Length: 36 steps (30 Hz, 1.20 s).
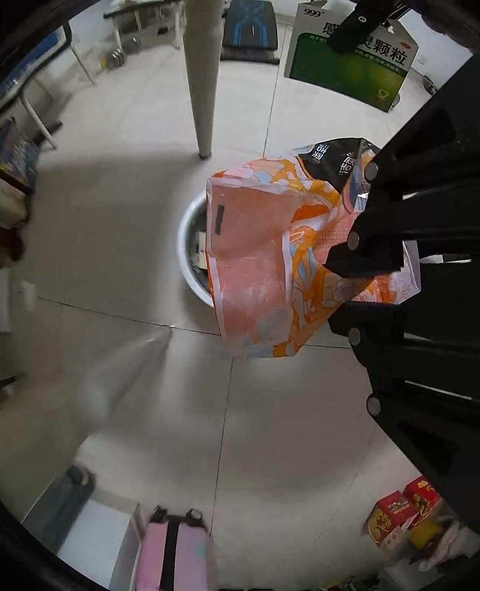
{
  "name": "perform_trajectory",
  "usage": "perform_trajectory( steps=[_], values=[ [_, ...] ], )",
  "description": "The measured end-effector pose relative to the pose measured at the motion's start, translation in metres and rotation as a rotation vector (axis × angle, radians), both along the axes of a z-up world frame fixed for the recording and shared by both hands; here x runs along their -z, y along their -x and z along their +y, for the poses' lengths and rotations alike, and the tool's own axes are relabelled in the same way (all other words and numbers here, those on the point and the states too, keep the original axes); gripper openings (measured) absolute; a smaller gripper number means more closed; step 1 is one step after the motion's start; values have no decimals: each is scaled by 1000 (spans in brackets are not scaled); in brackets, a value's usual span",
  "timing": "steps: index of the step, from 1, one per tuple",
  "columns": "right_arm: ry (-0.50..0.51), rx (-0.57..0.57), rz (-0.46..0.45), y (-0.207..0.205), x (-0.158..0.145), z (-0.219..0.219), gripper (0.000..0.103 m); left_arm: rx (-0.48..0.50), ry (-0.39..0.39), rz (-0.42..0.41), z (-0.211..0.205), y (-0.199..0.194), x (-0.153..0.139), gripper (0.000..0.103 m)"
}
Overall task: Collect trash
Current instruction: 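Carry the bag and box over the trash bin and release both, then grasp the white medicine leaflet box with the left gripper while the right grasps the blue-and-red drink carton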
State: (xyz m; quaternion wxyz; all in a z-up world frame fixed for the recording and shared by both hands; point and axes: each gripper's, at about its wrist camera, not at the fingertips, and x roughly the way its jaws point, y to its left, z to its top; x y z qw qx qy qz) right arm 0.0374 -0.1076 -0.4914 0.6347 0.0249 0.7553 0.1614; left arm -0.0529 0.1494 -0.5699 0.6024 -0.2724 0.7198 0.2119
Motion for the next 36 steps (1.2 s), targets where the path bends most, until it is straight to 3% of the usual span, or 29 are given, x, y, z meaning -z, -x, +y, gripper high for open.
perform_trajectory(
  steps=[5, 6, 7, 8, 10, 11, 12, 14, 17, 24, 28, 36],
  values=[
    [-18, 4, 23, -4, 108, 15, 75, 1, 45, 33, -3, 3, 87, 13],
    [-15, 3, 23, -5, 132, 18, 76, -21, 68, 26, -2, 5, 101, 18],
    [-19, 2, 29, -5, 148, 22, 78, -30, 78, 21, -2, 6, 107, 36],
    [-25, 1, 37, -5, 162, 25, 79, -37, 81, 20, -2, 6, 115, 60],
    [-50, 7, 51, -6, 182, 29, 83, -47, 81, 8, -2, 11, 118, 84],
    [-76, 10, 72, -6, 192, 30, 86, -55, 82, 8, -1, 18, 120, 84],
    [-96, 9, 92, -5, 200, 32, 95, -65, 81, 7, 0, 20, 119, 85],
    [-97, -10, 87, 1, 205, 33, 102, -75, 62, 9, 2, 24, 114, 92],
    [-76, -67, 62, 6, 201, 35, 102, -72, 6, 4, 2, 29, 96, 92],
    [91, -273, -69, 18, 161, 37, 102, -28, -113, -2, -10, 47, 39, 93],
    [153, -334, -104, 27, 133, 39, 102, -10, -128, -15, -19, 55, 10, 93],
    [158, -373, -167, 34, 54, 40, 102, -17, -147, -77, -35, 60, -54, 93]
  ],
)
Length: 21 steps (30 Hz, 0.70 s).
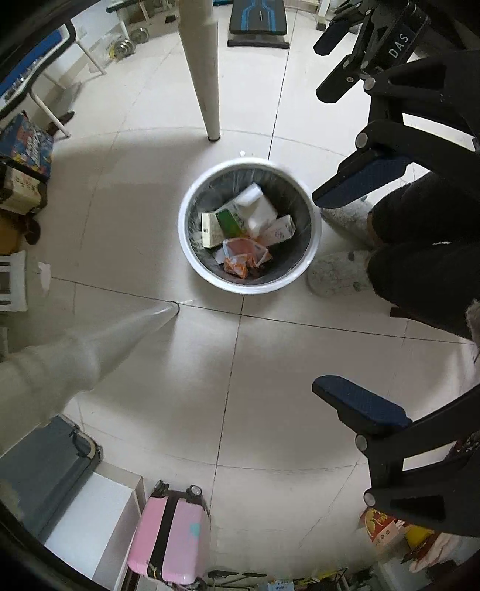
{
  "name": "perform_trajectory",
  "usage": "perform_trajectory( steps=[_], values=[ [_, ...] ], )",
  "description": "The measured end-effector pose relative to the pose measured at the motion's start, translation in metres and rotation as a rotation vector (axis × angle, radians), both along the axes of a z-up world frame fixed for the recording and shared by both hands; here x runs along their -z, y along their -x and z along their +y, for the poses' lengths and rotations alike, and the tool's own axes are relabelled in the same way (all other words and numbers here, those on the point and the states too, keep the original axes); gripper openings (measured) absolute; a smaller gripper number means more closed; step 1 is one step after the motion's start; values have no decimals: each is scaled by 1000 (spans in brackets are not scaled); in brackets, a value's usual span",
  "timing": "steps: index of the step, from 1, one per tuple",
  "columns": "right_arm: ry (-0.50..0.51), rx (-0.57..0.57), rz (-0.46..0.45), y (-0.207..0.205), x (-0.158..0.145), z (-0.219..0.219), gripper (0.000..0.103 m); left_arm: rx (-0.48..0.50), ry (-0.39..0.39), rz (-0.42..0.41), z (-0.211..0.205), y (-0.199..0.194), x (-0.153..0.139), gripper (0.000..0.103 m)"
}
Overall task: Collect trash
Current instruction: 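Grasp the white medicine leaflet box with the left gripper while the right grasps the blue-and-red drink carton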
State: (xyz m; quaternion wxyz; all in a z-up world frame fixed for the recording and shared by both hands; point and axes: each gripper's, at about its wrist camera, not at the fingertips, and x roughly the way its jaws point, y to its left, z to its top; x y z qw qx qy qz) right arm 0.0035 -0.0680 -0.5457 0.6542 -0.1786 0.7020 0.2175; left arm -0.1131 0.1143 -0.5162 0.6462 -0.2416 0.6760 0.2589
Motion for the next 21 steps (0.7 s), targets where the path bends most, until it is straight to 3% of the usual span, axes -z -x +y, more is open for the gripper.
perform_trajectory(
  steps=[21],
  values=[
    [-81, -17, -60, 26, -270, -8, 102, 74, -33, -116, -14, 22, -217, 93]
  ],
)
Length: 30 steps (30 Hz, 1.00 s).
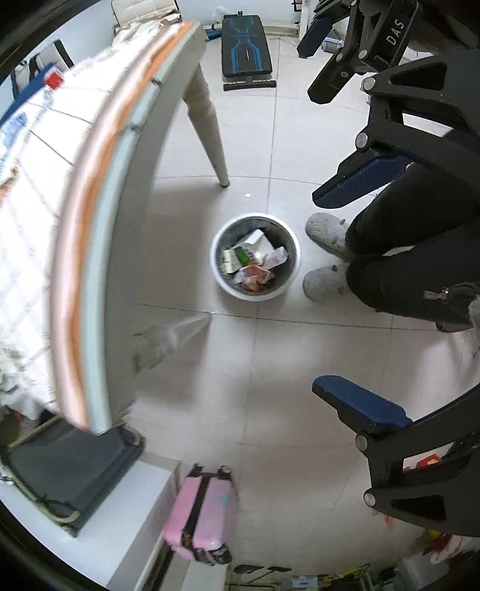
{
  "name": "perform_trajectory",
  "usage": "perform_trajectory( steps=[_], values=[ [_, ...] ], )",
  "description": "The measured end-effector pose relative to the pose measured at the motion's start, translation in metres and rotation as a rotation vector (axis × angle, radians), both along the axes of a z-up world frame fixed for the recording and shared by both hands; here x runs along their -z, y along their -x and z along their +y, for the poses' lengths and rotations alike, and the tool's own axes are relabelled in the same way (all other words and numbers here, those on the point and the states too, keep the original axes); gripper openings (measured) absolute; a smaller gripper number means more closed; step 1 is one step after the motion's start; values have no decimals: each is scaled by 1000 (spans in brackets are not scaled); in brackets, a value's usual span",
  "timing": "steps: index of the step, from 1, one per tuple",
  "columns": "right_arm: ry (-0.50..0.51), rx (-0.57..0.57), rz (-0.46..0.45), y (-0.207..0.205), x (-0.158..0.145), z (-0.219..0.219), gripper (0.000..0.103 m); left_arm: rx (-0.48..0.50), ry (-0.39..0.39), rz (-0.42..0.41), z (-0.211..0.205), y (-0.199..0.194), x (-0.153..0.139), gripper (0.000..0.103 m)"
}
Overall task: Collect trash
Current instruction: 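Grasp the white medicine leaflet box with the left gripper while the right grasps the blue-and-red drink carton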
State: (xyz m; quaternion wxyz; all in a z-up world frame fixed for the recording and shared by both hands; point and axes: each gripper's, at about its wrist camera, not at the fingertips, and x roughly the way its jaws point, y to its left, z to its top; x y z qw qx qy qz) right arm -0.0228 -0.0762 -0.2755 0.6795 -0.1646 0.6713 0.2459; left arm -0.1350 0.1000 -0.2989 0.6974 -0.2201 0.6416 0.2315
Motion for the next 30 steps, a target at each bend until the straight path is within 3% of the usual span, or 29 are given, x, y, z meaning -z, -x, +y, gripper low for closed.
perform_trajectory(
  steps=[8, 11, 12, 13, 17, 23, 26, 29, 30],
  values=[
    [-129, 98, 6, -36, -86, 14, 102, -27, -95, -111, 20, -38, -74, 93],
    [-174, 156, -22, -76, -112, 16, 102, -23, -165, -138, 33, -76, -94, 93],
    [-182, 175, -39, -94, -121, 16, 102, -19, -171, -144, 38, -87, -99, 94],
    [-190, 200, -58, -116, -130, 15, 102, -17, -173, -147, 43, -97, -102, 102],
    [-191, 287, -103, -204, -147, 9, 102, -20, -177, -169, 68, -160, -112, 103],
    [-172, 426, -91, -364, -128, 3, 102, 50, -227, -128, 85, -300, -103, 103],
    [-157, 499, -75, -449, -104, 5, 102, 162, -330, -43, 87, -381, -79, 103],
    [-155, 569, -40, -521, -72, 11, 101, 245, -364, 22, 89, -435, -56, 103],
    [-152, 590, -19, -544, -59, 13, 96, 284, -374, 47, 90, -457, -45, 103]
  ],
)
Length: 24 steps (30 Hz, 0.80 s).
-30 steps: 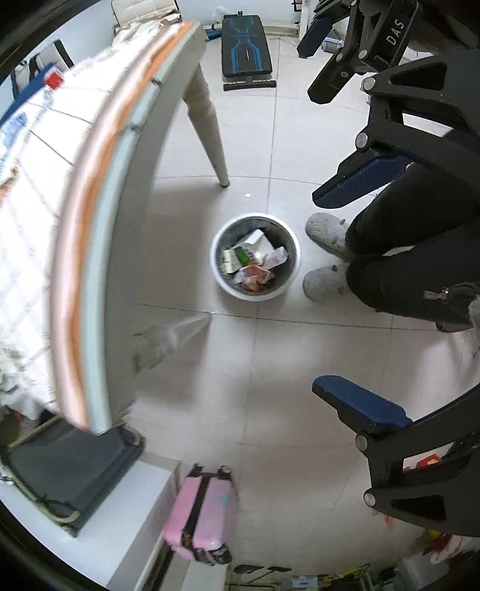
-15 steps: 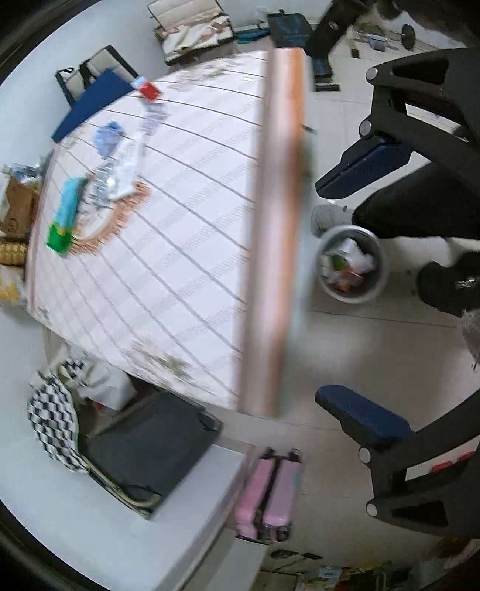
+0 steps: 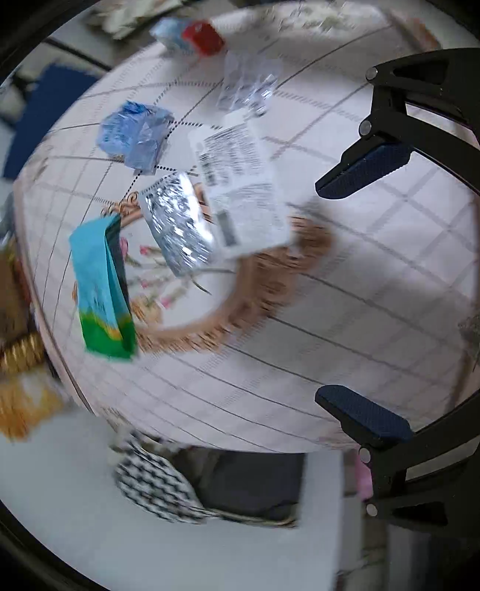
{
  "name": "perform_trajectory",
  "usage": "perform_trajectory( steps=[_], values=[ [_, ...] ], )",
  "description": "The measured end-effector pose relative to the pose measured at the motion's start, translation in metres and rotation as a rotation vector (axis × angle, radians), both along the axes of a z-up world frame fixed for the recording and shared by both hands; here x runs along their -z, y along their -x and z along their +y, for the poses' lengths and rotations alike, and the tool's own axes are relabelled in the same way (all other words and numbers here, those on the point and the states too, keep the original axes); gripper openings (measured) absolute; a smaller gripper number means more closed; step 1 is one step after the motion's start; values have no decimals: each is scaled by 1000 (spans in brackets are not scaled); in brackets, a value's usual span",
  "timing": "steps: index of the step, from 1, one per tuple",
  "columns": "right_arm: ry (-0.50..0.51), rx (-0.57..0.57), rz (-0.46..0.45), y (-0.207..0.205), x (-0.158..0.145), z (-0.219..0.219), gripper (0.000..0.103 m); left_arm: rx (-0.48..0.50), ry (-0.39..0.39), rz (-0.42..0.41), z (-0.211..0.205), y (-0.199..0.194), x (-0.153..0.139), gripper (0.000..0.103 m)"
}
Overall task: Collect trash
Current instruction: 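Grasp the white medicine leaflet box with the left gripper while the right grasps the blue-and-red drink carton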
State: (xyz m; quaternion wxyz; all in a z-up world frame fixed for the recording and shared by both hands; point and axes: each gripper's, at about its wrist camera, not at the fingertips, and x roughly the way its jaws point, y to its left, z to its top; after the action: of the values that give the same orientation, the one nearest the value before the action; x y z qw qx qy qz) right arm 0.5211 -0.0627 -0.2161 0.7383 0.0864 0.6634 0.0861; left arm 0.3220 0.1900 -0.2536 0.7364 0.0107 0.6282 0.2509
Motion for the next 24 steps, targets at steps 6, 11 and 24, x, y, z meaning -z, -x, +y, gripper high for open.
perform_trajectory(
  steps=[6, 11, 24],
  values=[
    [1, -18, 84, -66, 57, 23, 81, 234, -23, 106, -8, -58, 29, 103],
    [-21, -77, 141, -68, 81, 30, 48, 568, -41, 197, -33, -73, 43, 103],
    [6, -156, 234, -45, 86, 5, 38, 837, 196, 366, -48, -93, 72, 73]
  ],
)
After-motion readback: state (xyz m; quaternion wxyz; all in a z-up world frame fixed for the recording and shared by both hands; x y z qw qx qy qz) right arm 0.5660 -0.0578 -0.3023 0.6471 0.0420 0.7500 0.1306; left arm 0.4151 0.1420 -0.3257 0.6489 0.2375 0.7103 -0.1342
